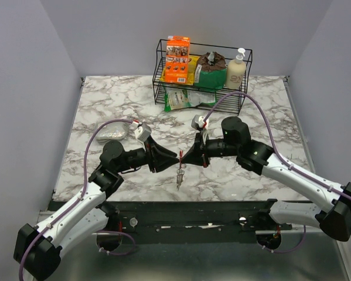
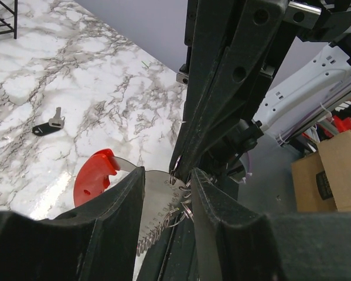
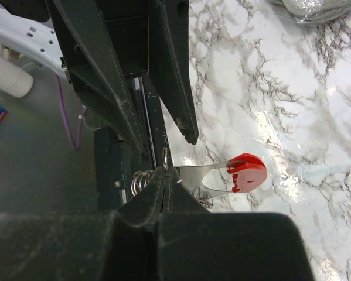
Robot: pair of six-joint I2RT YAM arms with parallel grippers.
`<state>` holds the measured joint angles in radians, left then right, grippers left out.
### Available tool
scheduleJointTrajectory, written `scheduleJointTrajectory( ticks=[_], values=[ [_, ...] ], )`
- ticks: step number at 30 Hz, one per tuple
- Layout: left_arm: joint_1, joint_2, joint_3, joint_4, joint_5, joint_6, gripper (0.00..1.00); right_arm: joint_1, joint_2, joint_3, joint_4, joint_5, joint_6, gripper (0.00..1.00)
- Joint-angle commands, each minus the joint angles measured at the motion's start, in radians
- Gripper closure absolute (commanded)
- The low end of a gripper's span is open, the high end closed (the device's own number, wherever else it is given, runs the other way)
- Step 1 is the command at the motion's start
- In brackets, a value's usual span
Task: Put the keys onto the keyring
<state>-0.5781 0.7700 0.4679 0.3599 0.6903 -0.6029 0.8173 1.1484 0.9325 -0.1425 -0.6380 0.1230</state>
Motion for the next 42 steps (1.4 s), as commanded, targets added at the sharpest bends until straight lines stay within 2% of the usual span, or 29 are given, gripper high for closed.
scheduleJointTrajectory(
  ticks=[1, 12, 20, 23, 29, 32, 35, 42],
  values=[
    [0.001, -0.009, -0.008, 0.056, 0.061, -0.032, 0.55, 0.005, -0.029, 0.022, 0.046, -0.028, 0.015, 1.00],
    [0.001, 0.009, -0.017, 0.102, 0.087, -0.055, 0.68, 0.005, -0.039, 0.020, 0.052, -0.028, 0.018, 1.00],
    [0.001, 0.029, -0.018, 0.100, 0.078, -0.052, 0.70, 0.005, -0.038, 0.025, 0.055, -0.046, 0.020, 0.99],
    [0.001, 0.032, -0.021, 0.108, 0.077, -0.051, 0.79, 0.006, -0.036, 0.025, 0.055, -0.051, 0.018, 0.99],
    [0.001, 0.051, -0.021, 0.114, 0.077, -0.051, 0.85, 0.005, -0.032, 0.025, 0.060, -0.071, 0.017, 1.00],
    [0.001, 0.057, -0.020, 0.119, 0.080, -0.051, 0.95, 0.005, -0.033, 0.026, 0.060, -0.084, 0.015, 0.99],
    [0.000, 0.061, -0.020, 0.122, 0.080, -0.049, 1.00, 0.005, -0.029, 0.029, 0.063, -0.094, 0.012, 0.99],
    [0.000, 0.058, -0.014, 0.129, 0.097, -0.051, 1.00, 0.006, -0.018, 0.034, 0.063, -0.112, 0.006, 0.99]
  ],
)
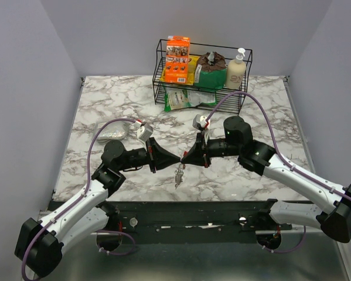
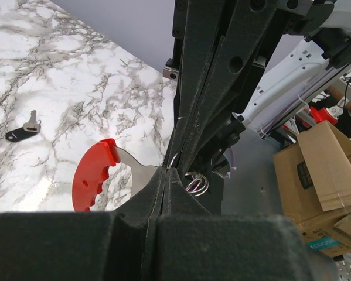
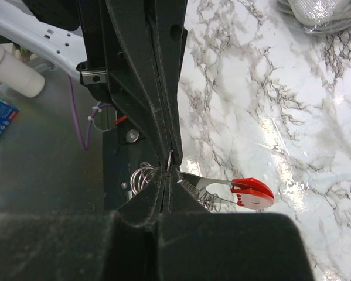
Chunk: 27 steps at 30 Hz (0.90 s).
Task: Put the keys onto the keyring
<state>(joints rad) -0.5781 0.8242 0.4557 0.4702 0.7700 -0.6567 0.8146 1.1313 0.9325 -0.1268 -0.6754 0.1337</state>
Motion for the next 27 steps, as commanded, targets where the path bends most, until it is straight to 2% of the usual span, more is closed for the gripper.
scheduleJointTrajectory(
  ticks=[1, 5, 10, 13, 16, 17, 18, 27],
  values=[
    [0.000, 0.006, 0.000, 0.019, 0.018, 0.005, 0.98, 0.009, -0.001, 0.031, 0.046, -0.075, -0.006, 1.00],
    [-0.002, 0.004, -0.002, 0.019, 0.037, 0.008, 0.79, 0.009, -0.001, 0.031, 0.046, -0.070, -0.009, 1.00],
    [0.000, 0.023, -0.002, 0.018, 0.049, 0.006, 0.76, 0.008, -0.001, 0.025, 0.049, -0.067, -0.016, 1.00],
    [-0.006, 0.024, 0.000, 0.027, 0.057, 0.005, 0.78, 0.009, -0.001, 0.026, 0.050, -0.072, -0.014, 0.99],
    [-0.011, 0.032, 0.004, 0.030, 0.060, 0.005, 0.87, 0.009, 0.002, 0.028, 0.053, -0.072, -0.016, 0.99],
    [-0.014, 0.035, 0.006, 0.033, 0.060, 0.003, 0.96, 0.008, 0.005, 0.028, 0.052, -0.073, -0.016, 0.99],
    [-0.016, 0.036, 0.008, 0.033, 0.060, 0.002, 1.00, 0.009, 0.005, 0.028, 0.052, -0.075, -0.016, 0.99],
    [-0.025, 0.026, 0.005, 0.022, 0.022, 0.008, 1.00, 0.008, 0.007, 0.023, 0.052, -0.067, -0.016, 0.99]
  ],
)
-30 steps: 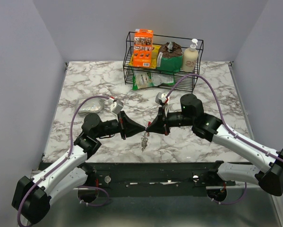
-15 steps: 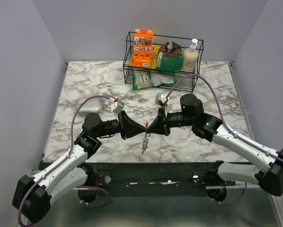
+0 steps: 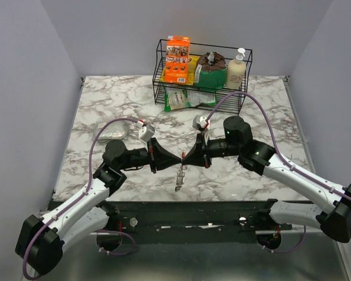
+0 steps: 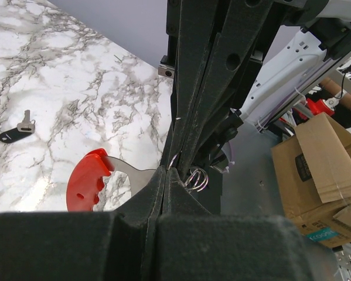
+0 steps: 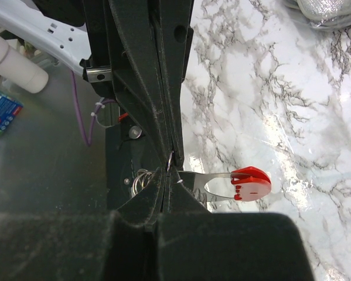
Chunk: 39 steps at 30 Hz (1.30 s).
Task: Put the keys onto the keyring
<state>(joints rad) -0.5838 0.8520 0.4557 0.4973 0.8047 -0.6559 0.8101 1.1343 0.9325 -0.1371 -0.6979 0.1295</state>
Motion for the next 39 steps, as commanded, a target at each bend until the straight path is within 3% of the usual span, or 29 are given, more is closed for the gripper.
scheduleJointTrajectory(
  ticks=[1, 4, 7, 8, 10, 12, 19, 23, 29, 39],
  values=[
    [-0.019, -0.008, 0.003, -0.006, -0.019, 0.012, 1.00, 0.012, 0.004, 0.022, 0.062, -0.035, -0.013, 0.99],
    [-0.021, -0.033, -0.011, -0.003, -0.047, 0.027, 1.00, 0.014, -0.001, 0.019, 0.062, 0.000, -0.016, 0.98],
    [-0.022, -0.057, -0.028, 0.006, -0.071, 0.039, 1.00, 0.014, -0.011, 0.006, 0.062, 0.037, -0.019, 0.91],
    [-0.022, -0.063, -0.031, 0.007, -0.076, 0.042, 1.00, 0.012, -0.013, 0.005, 0.062, 0.044, -0.021, 0.79],
    [-0.022, -0.077, -0.041, 0.015, -0.079, 0.050, 1.00, 0.014, -0.019, 0.002, 0.062, 0.054, -0.025, 0.71],
    [-0.022, -0.083, -0.046, 0.018, -0.082, 0.056, 1.00, 0.014, -0.027, -0.006, 0.065, 0.055, -0.036, 0.55],
    [-0.025, -0.080, -0.043, 0.020, -0.087, 0.059, 1.00, 0.012, -0.074, -0.030, 0.076, 0.077, -0.042, 0.25],
    [-0.027, -0.065, -0.026, 0.018, -0.059, 0.049, 1.00, 0.012, -0.117, -0.055, 0.088, 0.133, -0.045, 0.00],
    [-0.027, -0.022, 0.005, 0.004, -0.035, 0.044, 1.00, 0.011, -0.177, -0.092, 0.110, 0.192, -0.048, 0.00],
    [-0.027, -0.105, 0.035, -0.120, -0.165, 0.150, 1.00, 0.012, -0.222, -0.119, 0.110, 0.258, -0.045, 0.00]
  ],
)
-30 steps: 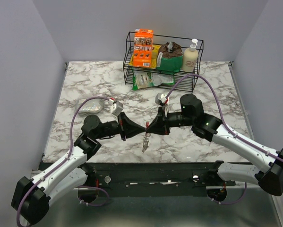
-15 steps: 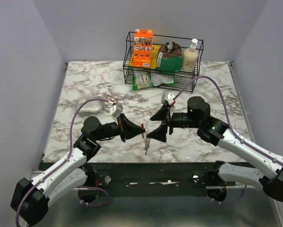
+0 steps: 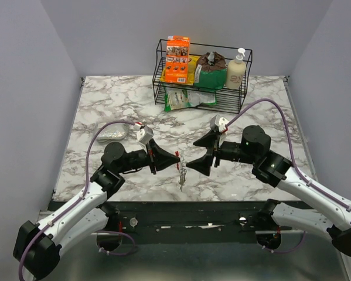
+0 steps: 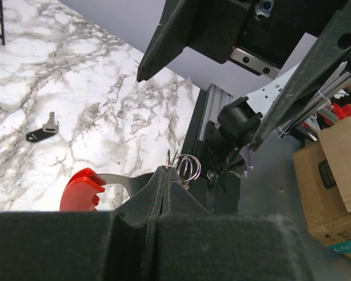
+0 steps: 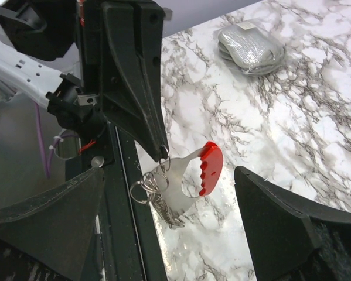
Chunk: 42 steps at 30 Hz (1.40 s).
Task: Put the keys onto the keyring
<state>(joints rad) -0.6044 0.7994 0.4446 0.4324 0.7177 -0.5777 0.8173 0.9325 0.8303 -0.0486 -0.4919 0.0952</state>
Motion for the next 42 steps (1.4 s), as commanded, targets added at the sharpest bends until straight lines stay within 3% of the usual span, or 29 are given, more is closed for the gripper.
scheduleJointTrajectory(
  ticks=[1, 6, 12, 22, 28, 36, 42],
  values=[
    [-0.005, -0.068, 0.049, -0.070, -0.095, 0.094, 1.00, 0.005, -0.021, -0.017, 0.021, 0.055, -0.009, 0.00],
    [-0.006, -0.112, 0.092, -0.199, -0.165, 0.180, 1.00, 0.005, -0.024, -0.017, 0.019, 0.062, -0.011, 0.00],
    [-0.008, -0.187, 0.103, -0.219, -0.178, 0.277, 1.00, 0.003, -0.034, -0.019, 0.020, 0.070, -0.011, 0.00],
    [-0.008, -0.339, 0.023, -0.143, -0.100, 0.476, 1.00, 0.005, -0.037, -0.033, 0.018, 0.084, -0.017, 0.00],
    [-0.008, -0.396, -0.035, -0.083, 0.032, 0.604, 1.00, 0.005, -0.024, -0.031, 0.015, 0.088, -0.022, 0.00],
    [-0.008, -0.425, -0.050, -0.049, 0.029, 0.610, 1.00, 0.003, -0.015, -0.031, 0.012, 0.096, -0.023, 0.00],
    [-0.008, -0.390, -0.063, 0.006, -0.014, 0.509, 1.00, 0.005, -0.003, -0.026, 0.006, 0.122, -0.018, 0.00]
  ],
)
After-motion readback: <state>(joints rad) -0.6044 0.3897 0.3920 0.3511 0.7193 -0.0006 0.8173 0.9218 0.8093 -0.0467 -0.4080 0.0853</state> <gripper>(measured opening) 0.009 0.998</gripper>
